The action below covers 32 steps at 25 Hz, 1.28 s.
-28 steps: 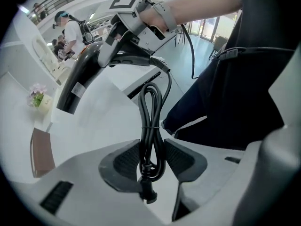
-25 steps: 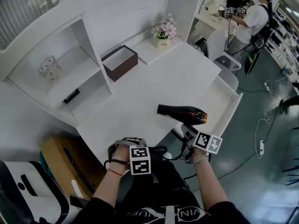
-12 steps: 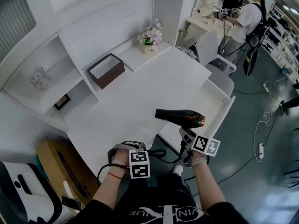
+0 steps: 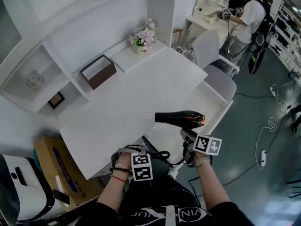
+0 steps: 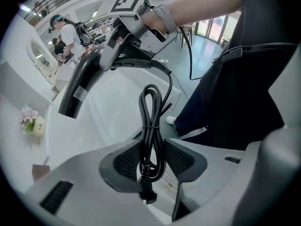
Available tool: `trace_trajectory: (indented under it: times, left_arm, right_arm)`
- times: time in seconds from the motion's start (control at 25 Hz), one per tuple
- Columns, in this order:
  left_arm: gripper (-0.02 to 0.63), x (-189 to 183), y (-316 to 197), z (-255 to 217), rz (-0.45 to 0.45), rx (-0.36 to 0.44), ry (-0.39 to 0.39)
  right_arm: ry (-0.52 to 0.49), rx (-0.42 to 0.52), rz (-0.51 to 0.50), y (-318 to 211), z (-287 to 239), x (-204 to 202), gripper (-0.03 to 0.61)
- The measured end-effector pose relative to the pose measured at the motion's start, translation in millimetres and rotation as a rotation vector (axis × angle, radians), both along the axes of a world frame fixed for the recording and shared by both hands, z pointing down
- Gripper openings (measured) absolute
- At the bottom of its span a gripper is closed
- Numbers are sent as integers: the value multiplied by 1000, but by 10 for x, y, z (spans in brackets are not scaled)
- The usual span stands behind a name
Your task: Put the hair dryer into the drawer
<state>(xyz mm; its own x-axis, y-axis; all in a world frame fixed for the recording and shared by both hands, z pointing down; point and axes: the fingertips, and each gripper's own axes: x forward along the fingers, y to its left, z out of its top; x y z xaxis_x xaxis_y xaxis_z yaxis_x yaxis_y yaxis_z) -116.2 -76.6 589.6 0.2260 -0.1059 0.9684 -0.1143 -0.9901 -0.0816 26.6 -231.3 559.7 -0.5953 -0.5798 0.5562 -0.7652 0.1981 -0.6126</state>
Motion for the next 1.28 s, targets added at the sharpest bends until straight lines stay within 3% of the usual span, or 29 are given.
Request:
trace_trajectory:
  times: [0.56, 0.84, 1.28]
  left_arm:
    - [170, 852, -161, 284, -115, -8, 1]
    - [170, 1016, -389, 441, -88, 18, 0]
    - [169, 1179, -996, 612, -20, -26, 15]
  right_arm:
    - [77, -84, -108, -208, 399, 729, 178]
    - [150, -136, -166, -380, 652, 805, 178]
    - [289, -214, -253, -931, 913, 812, 178]
